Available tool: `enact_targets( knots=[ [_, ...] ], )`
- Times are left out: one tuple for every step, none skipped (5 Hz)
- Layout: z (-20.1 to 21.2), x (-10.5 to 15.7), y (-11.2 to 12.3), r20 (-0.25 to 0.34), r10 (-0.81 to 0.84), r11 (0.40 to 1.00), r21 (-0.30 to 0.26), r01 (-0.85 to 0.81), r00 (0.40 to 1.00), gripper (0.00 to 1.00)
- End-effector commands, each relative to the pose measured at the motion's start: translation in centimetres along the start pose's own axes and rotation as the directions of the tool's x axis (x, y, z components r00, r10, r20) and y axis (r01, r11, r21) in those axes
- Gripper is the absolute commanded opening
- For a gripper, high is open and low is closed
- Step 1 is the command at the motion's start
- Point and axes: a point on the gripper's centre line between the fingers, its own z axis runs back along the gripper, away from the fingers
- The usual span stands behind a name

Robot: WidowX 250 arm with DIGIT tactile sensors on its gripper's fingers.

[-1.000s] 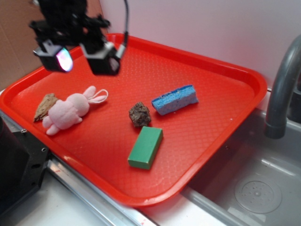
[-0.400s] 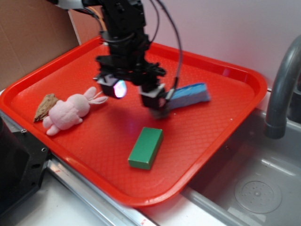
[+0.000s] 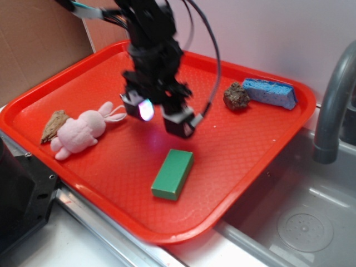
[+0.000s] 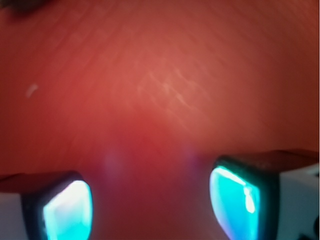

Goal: Grab the rock.

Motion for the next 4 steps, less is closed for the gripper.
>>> enact_targets(
  knots=[
    [6.7,3.3,-0.6,0.075,-0.231,0.972,-0.027,0.233,0.97,1.0],
    [3.1,5.9,-3.0,0.007,-0.333,0.941,0.062,0.332,0.943,1.0],
    [-0.7,7.1,-5.1,0.025,-0.447,0.893,0.079,0.444,0.894,1.0],
    [-2.4,6.9,-6.4,0.067,-0.488,0.872,0.073,0.484,0.87,1.0]
  ],
)
